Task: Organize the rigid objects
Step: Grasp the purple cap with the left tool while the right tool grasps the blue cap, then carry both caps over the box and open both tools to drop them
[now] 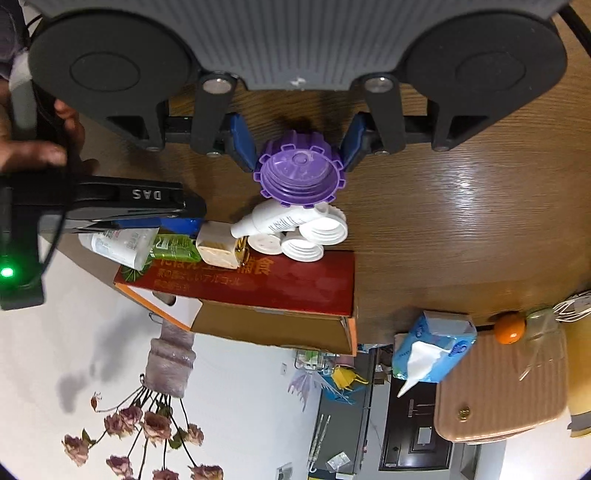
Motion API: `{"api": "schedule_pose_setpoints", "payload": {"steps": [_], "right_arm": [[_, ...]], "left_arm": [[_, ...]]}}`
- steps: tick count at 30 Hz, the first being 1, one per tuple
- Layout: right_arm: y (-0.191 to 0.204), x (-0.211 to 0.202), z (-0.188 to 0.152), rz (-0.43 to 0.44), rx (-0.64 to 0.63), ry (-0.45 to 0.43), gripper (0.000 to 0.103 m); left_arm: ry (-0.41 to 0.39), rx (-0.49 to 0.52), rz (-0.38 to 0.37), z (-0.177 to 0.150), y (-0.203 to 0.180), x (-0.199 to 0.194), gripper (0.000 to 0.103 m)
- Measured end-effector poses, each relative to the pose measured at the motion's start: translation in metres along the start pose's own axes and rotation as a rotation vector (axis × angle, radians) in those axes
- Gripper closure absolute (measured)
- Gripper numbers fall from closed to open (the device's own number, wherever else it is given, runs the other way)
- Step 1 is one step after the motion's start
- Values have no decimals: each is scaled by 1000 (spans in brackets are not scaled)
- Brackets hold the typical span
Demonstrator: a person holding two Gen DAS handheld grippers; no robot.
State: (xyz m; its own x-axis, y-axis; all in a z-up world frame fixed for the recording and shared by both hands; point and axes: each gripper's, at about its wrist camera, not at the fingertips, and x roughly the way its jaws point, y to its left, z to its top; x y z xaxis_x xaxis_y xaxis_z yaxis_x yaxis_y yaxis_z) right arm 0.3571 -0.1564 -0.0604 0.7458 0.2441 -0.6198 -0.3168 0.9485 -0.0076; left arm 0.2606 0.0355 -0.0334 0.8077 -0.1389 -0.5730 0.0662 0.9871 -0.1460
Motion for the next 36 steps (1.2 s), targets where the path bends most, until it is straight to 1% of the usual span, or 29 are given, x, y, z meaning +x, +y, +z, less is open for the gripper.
{"api": "schedule_pose_setpoints", "payload": {"steps": [3, 6, 11, 20, 24, 26, 31, 36], "right_arm": [[4, -8, -1, 13, -9, -2, 51], [10, -26, -4, 10, -21, -14, 51], [19, -73, -15, 32, -42, -57, 51], [13, -170, -42, 21, -24, -169, 51], [3, -203, -56, 19, 0, -213, 51], [0, -217, -63, 4, 8, -236, 51], [-8, -235, -76, 2, 30, -265, 51], [-15, -233, -79, -5, 27, -270, 52]], "left_arm": [[-20, -1, 0, -1, 3, -14, 52], [-40, 1, 1, -5, 5, -30, 52], [-70, -2, -2, -13, 1, -59, 52], [-169, 39, -24, -27, -32, -121, 52], [-201, 58, -19, -32, -47, -141, 52], [-213, 70, -15, -34, -54, -148, 52], [-245, 96, -16, -36, -67, -160, 52], [-248, 97, -6, -32, -69, -152, 52]]}}
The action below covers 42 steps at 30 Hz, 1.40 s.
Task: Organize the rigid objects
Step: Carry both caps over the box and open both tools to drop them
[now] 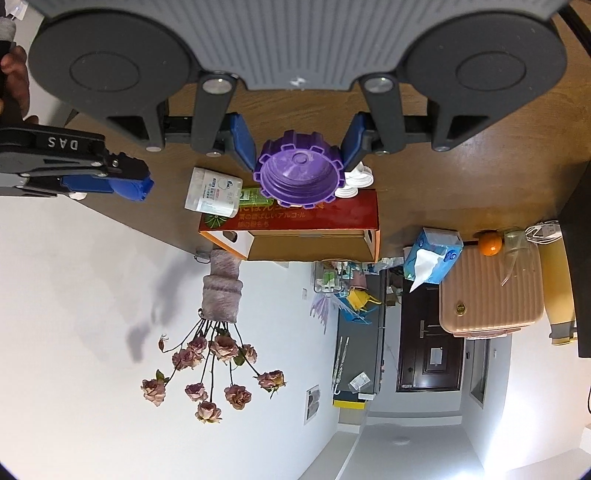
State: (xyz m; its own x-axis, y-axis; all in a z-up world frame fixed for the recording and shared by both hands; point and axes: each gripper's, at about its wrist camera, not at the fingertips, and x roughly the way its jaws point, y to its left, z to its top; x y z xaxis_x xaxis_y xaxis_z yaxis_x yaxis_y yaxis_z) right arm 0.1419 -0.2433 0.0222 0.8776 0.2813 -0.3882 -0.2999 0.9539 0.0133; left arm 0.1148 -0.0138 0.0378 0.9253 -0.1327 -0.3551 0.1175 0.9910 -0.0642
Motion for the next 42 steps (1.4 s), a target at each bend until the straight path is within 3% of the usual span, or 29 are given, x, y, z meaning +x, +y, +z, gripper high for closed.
{"api": "schedule_pose_setpoints", "payload": {"steps": [8, 16, 25, 32, 33, 34, 36, 40, 42], "right_arm": [[-17, 46, 28, -15, -38, -19, 51], [-54, 156, 97, -38, -97, -21, 51], [-85, 338, 161, -10, -103, 159, 51], [-94, 450, 171, -51, -148, 355, 51], [-95, 460, 171, -58, -152, 367, 51], [-97, 468, 169, -60, -149, 380, 51], [-101, 480, 166, -63, -131, 410, 47], [-92, 479, 163, -37, -161, 395, 35], [-87, 477, 161, -42, -196, 373, 22]], "left_arm": [[3, 17, 9, 31, 15, 61, 52], [65, 13, 37, 94, 56, 185, 52], [240, -25, 52, 148, 100, 357, 52], [369, 20, 56, 150, 115, 437, 51], [379, 26, 55, 149, 115, 443, 44], [387, 29, 44, 148, 116, 448, 29], [381, 0, 14, 147, 118, 448, 20], [384, 35, 7, 144, 113, 448, 16], [390, 31, -1, 144, 113, 448, 16]]}}
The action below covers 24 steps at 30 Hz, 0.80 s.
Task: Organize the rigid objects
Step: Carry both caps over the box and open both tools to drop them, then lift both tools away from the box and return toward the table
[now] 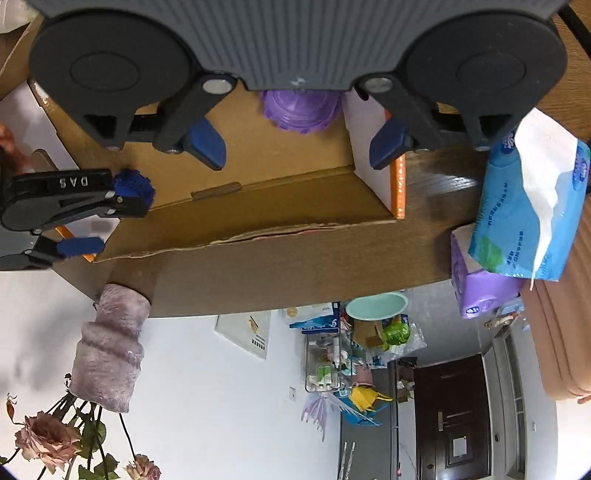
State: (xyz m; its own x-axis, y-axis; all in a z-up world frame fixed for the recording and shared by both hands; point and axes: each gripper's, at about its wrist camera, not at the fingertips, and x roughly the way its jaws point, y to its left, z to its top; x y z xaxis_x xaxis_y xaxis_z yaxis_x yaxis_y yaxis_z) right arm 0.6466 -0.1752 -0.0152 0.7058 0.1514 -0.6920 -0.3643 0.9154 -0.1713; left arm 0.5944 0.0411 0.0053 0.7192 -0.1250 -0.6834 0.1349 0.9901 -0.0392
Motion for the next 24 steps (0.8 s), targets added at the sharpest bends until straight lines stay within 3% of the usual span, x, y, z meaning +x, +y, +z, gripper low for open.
{"api": "schedule_pose_setpoints", "payload": {"steps": [7, 13, 19, 24], "right_arm": [[-11, -2, -2, -1, 70, -1, 22], [-13, -15, -6, -9, 63, -6, 20], [-4, -71, -9, -17, 4, -35, 19], [5, -130, -19, -43, -48, -73, 18]], "left_arm": [[9, 14, -9, -1, -3, -3, 16], [-46, 61, 54, 1, -15, -20, 16], [-80, 40, 76, 7, -19, -70, 12], [-133, 48, 98, 4, -25, -135, 9]]}}
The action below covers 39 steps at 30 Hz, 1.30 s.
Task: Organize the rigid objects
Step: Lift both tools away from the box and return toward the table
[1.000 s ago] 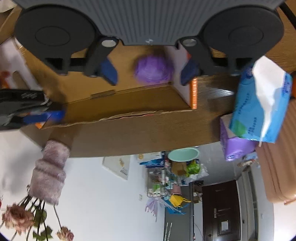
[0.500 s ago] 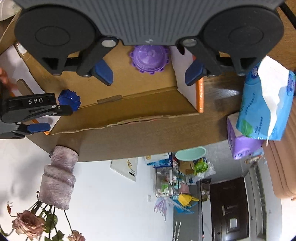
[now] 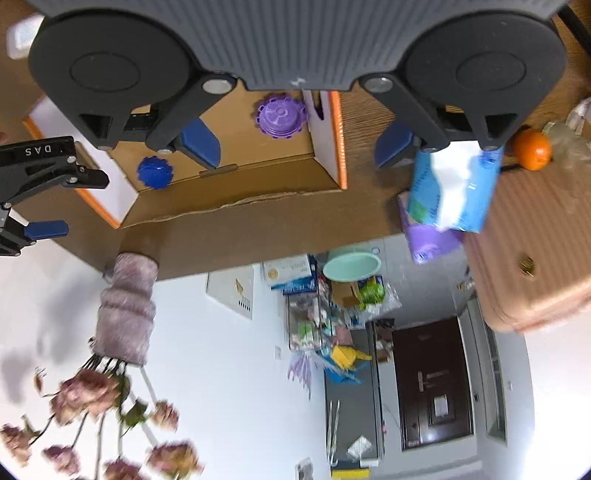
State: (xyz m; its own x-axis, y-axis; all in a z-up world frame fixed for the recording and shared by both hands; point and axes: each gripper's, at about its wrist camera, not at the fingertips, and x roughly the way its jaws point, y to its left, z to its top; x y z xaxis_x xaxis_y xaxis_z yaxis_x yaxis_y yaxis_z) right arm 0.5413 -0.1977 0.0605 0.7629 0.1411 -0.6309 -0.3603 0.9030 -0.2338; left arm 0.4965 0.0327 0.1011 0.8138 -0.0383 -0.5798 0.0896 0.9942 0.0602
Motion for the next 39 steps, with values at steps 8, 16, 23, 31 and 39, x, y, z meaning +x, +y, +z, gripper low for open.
{"api": "schedule_pose_setpoints", "payload": {"steps": [8, 16, 23, 31, 39], "right_arm": [[12, -120, -16, -80, -117, -187, 6], [15, -193, -64, -78, 4, -359, 2], [32, -237, -147, -59, 198, -442, 0], [85, -277, -229, -52, 254, -409, 0], [123, -308, -298, -29, 312, -358, 0]], "left_arm": [[-226, 63, 29, -1, -20, -118, 0], [-352, -32, 58, -44, -32, -186, 0], [-480, -109, 107, -131, -33, -229, 0], [-529, -100, 225, -240, -58, -278, 0], [-536, -128, 153, -298, -63, -309, 0]]}}
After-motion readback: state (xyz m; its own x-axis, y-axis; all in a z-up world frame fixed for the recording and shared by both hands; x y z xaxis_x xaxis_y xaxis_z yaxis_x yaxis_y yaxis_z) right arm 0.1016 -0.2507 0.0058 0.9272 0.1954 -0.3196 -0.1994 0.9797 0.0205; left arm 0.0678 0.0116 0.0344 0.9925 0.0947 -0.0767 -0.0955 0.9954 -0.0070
